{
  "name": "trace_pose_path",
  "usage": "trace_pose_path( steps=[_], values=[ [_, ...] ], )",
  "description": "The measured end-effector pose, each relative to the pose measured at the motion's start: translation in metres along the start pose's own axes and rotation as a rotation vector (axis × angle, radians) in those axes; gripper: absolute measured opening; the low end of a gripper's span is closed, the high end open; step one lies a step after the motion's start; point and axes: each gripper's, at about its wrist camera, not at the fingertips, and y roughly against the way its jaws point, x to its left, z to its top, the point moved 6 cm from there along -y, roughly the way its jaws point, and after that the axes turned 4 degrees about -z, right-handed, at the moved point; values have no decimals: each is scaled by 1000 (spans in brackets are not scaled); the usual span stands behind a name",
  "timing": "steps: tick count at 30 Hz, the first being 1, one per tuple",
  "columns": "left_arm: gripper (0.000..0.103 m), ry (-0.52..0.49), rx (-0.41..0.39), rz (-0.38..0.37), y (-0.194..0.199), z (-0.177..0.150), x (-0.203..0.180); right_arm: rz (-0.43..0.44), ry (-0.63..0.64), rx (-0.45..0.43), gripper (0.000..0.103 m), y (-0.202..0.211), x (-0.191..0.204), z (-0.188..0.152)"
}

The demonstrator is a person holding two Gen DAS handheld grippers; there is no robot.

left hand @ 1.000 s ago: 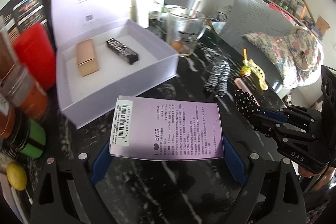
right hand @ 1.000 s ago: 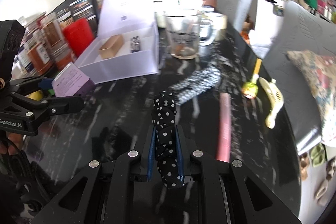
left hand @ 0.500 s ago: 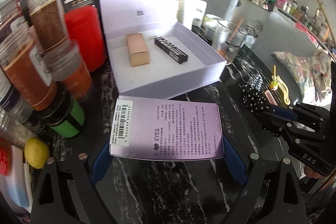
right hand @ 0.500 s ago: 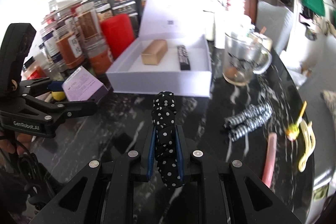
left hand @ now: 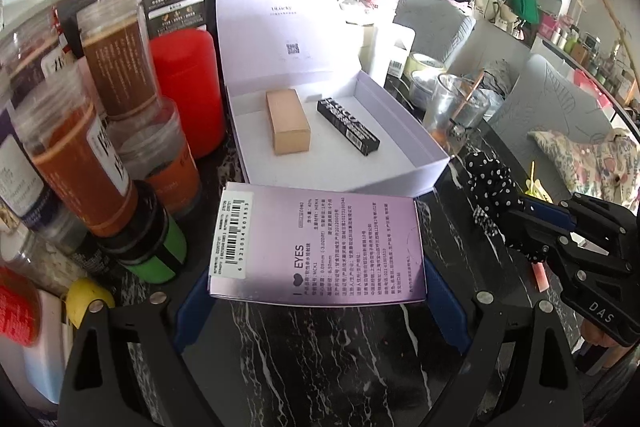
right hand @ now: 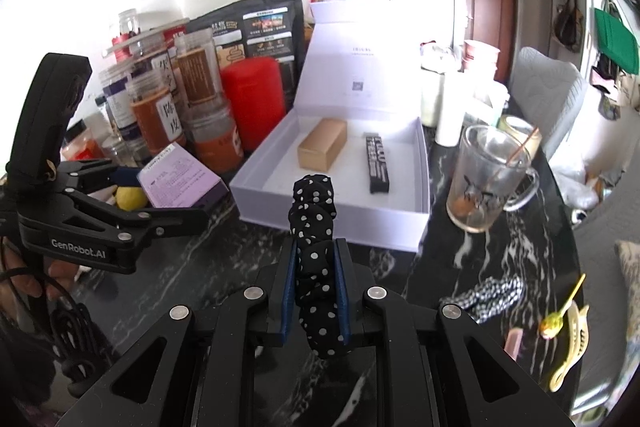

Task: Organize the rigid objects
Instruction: 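Carry the purple box and polka-dot cloth with both tools over the white box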

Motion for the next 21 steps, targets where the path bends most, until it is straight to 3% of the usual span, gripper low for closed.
trace_pose_path(
  steps=[21],
  values=[
    [93,-23,-66,7,-9,72,7,-36,2,-53,18,-12,-23,61]
  ],
)
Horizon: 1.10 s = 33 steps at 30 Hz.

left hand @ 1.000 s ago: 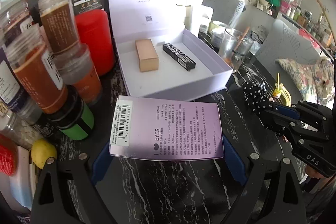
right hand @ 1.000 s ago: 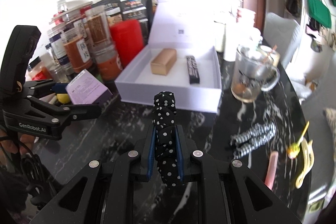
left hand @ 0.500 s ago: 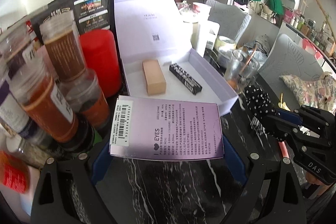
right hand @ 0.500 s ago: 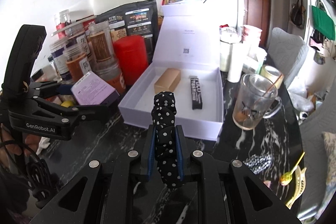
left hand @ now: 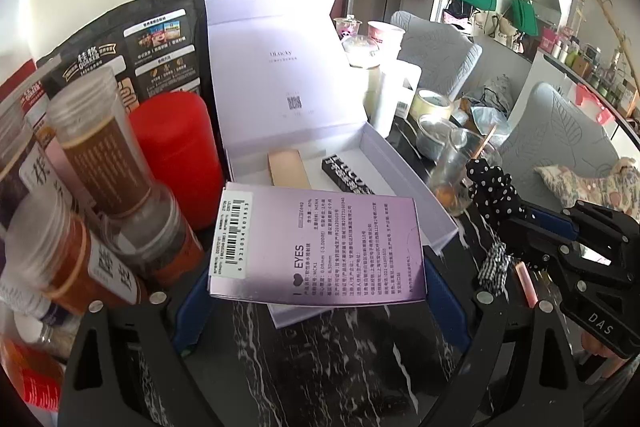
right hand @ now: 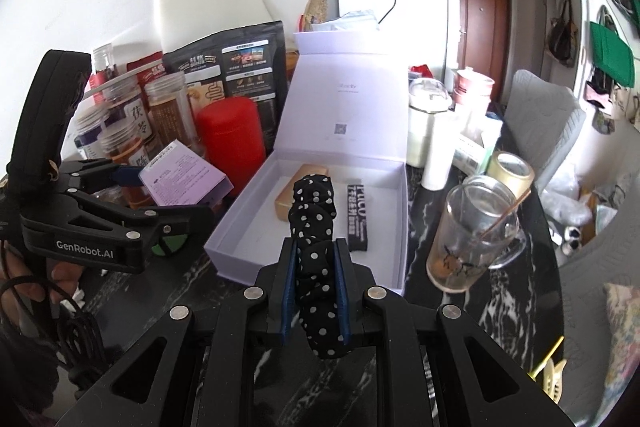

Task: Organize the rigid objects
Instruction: 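Carry the purple box and polka-dot cloth with both tools over the white box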

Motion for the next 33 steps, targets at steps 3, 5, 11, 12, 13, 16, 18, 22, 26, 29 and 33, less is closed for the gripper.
trace_pose_path(
  steps=[3,5,11,12,13,16,18,22,26,29,33],
  values=[
    [93,0,-20,17,-1,9,2,-2,4,-8,18,-5,-2,8],
    [93,5,-30,11,-1,16,3,-2,8,-14,18,-8,-3,14],
    [93,-7,-53,6,-8,34,3,7,9,-23,18,-22,-6,27],
    [93,-7,-53,2,-11,37,3,9,9,-23,18,-26,-7,29],
    [93,-6,-53,0,-13,39,4,10,8,-20,18,-30,-8,30],
    [93,0,-57,-2,-22,49,7,8,3,-13,18,-40,-12,35],
    [93,3,-62,6,-27,54,9,9,2,-15,18,-47,-14,39],
    [93,1,-66,16,-37,65,13,4,6,-18,18,-58,-20,50],
    [93,10,-67,11,-46,74,17,-3,12,-35,18,-66,-25,63],
    [93,13,-80,22,-51,83,19,-8,14,-45,18,-71,-26,73],
    [93,21,-101,53,-56,95,25,2,6,-46,18,-79,-27,82]
  ],
)
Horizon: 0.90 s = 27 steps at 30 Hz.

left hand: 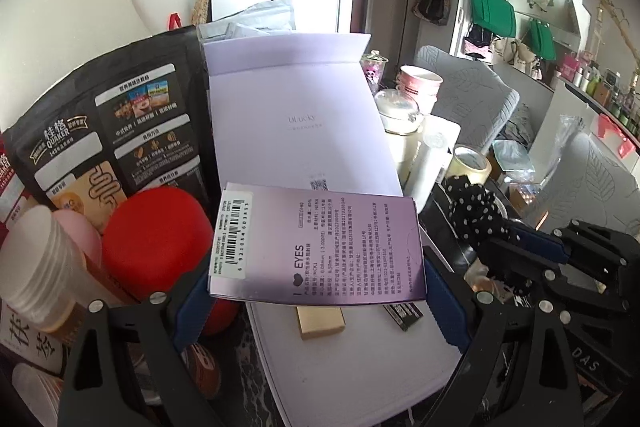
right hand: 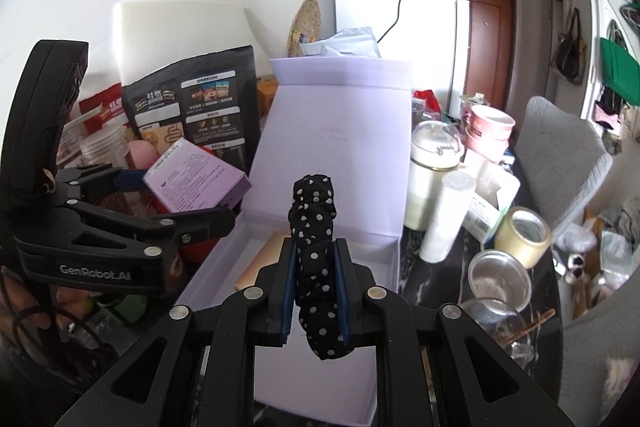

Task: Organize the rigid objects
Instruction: 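Carry the purple box and polka-dot cloth with both tools over the white box, then lower the polka-dot cloth into the white box and open the right tool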

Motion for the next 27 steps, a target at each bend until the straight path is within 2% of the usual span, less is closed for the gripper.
trace_pose_path(
  steps=[7,12,16,27],
  values=[
    [93,23,35,-11,-21,0,4,1,-11,12,18,-15,0,3],
    [93,14,77,6,-40,-8,10,-49,-2,43,18,-30,-5,-6],
    [93,23,105,-3,-52,-11,13,-50,-8,72,18,-40,-10,-12],
    [93,16,168,66,-84,-25,18,-33,-31,132,18,-60,-17,-24]
  ],
)
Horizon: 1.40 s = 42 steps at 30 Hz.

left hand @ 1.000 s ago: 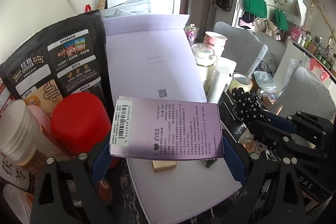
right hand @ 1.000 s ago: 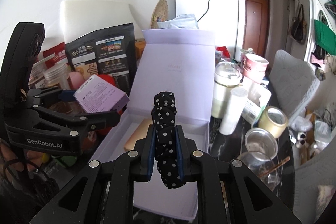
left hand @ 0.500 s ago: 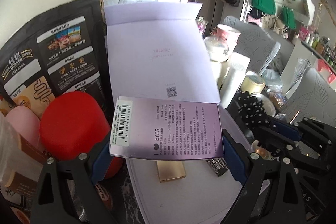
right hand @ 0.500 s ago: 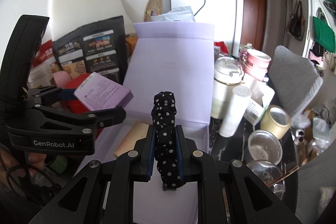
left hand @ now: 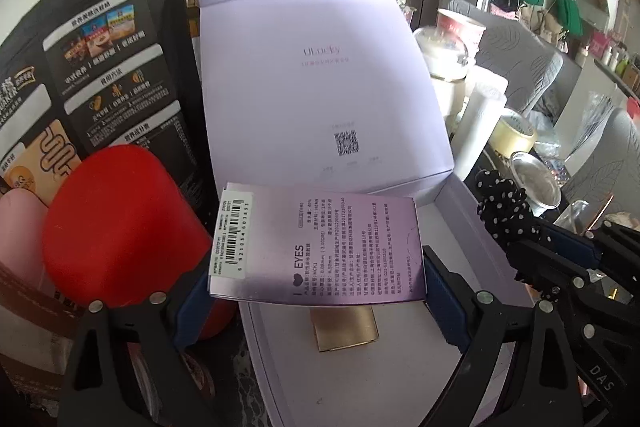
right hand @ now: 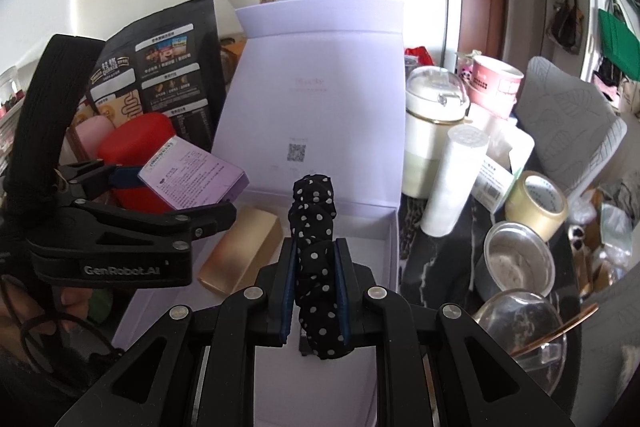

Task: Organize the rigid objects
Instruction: 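Lower the polka-dot cloth into the white box and open the right tool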

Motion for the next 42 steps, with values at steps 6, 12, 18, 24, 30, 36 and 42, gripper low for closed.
trace_pose_path(
  steps=[6,12,18,24,30,36,42],
  values=[
    [93,-7,35,28,-13,-6,3,-6,-6,44,18,-16,-2,-7],
    [93,-32,67,25,-26,-11,-1,0,2,98,18,-35,1,-16],
    [93,-19,118,5,-42,-18,-1,-6,8,136,18,-50,2,-24],
    [93,-24,140,16,-50,-21,-1,-5,6,166,18,-62,0,-30],
    [93,-27,181,40,-61,-28,2,-24,27,205,19,-77,1,-37],
    [93,-38,192,56,-63,-29,3,-23,9,231,29,-87,-2,-42],
    [93,-45,192,64,-69,-26,-7,-28,5,238,34,-88,-5,-43]
  ],
)
